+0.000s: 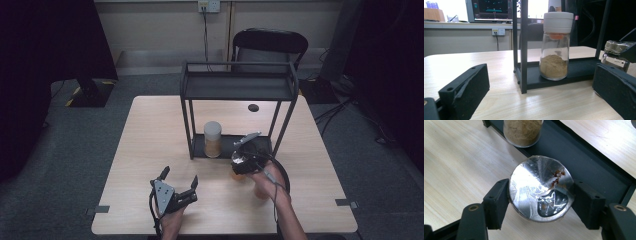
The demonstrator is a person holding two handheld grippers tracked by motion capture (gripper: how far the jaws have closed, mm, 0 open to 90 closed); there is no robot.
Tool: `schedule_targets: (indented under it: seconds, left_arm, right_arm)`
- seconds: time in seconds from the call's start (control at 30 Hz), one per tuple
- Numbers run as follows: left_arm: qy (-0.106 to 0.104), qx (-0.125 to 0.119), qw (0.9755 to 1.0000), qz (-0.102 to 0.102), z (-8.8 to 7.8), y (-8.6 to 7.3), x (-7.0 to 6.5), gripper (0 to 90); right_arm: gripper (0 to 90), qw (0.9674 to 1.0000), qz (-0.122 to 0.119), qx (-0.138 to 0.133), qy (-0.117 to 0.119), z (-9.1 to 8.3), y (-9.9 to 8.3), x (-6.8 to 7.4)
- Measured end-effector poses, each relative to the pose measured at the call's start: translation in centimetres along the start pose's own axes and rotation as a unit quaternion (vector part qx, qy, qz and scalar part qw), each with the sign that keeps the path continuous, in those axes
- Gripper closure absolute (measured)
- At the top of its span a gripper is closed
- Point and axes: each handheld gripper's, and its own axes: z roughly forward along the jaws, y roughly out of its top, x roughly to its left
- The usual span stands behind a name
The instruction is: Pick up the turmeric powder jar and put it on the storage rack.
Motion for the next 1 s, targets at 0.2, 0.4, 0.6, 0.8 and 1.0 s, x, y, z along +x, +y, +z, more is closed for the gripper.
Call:
schedule_targets:
  seconds: [0.2,0.4,0.6,0.8,1.0]
  left_arm:
    - [0.000,0.000,1.0000,0.000,0.00,-0.01,0.00,0.4]
    - [0.000,0.000,1.0000,0.000,-0.01,-0.01,-0.01,0.4]
    - [0.000,0.000,1.0000,0.000,-0.01,-0.01,-0.01,0.3]
    - [0.000,0.000,1.0000,0.000,-0.01,-0.01,-0.01,0.3]
    - [0.000,0.000,1.0000,0.001,-0.01,-0.01,-0.02,0.4]
  right_arm:
    - [34.0,1.0000,0.000,0.001,0.000,-0.03,0.02,-0.03]
    - [34.0,1.0000,-0.001,0.000,-0.001,-0.10,-0.01,-0.03]
    - [34.0,1.0000,0.001,-0.003,-0.001,-0.32,-0.06,-0.04]
    - [34.0,1.0000,-0.002,-0.004,-0.001,-0.45,-0.03,-0.03]
    - [34.0,1.0000,-0.002,-0.008,-0.001,-0.65,-0.03,-0.05]
